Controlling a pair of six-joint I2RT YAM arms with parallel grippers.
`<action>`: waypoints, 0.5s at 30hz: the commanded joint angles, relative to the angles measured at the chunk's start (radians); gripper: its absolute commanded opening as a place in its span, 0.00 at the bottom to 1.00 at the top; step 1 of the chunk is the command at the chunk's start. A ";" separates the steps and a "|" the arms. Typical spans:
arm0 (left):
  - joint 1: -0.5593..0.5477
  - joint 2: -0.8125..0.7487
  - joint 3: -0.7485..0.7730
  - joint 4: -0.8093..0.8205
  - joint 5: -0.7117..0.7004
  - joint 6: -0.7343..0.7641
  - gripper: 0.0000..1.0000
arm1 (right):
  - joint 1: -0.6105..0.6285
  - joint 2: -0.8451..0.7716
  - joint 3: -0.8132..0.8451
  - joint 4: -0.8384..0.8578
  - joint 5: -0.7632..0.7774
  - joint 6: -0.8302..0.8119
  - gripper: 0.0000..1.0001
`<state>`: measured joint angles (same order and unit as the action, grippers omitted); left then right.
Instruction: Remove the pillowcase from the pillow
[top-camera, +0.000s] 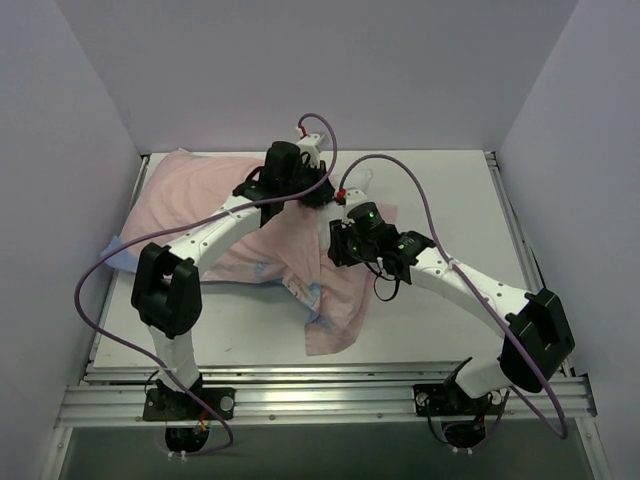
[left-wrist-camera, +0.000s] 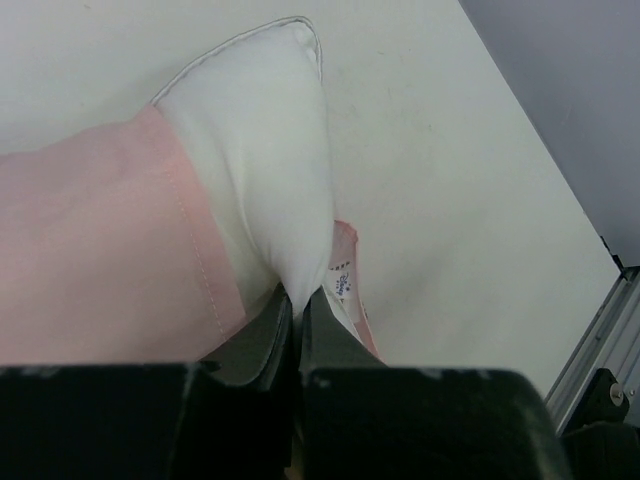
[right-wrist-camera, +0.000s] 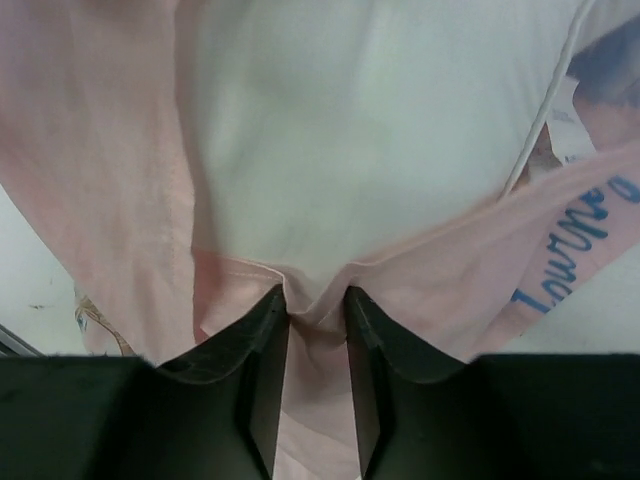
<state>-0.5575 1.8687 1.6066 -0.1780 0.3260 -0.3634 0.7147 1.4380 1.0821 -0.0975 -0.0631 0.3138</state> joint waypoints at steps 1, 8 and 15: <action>0.008 0.015 0.094 0.040 -0.065 0.006 0.02 | 0.009 -0.011 -0.040 -0.047 0.060 0.027 0.23; 0.050 0.061 0.180 -0.011 -0.145 -0.043 0.02 | 0.009 -0.103 -0.189 -0.090 0.131 0.123 0.00; 0.139 0.087 0.265 -0.060 -0.142 -0.189 0.02 | -0.050 -0.194 -0.350 -0.104 0.066 0.254 0.00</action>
<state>-0.4984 1.9663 1.7802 -0.2546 0.2249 -0.4664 0.7036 1.2922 0.7925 -0.0990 0.0002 0.4946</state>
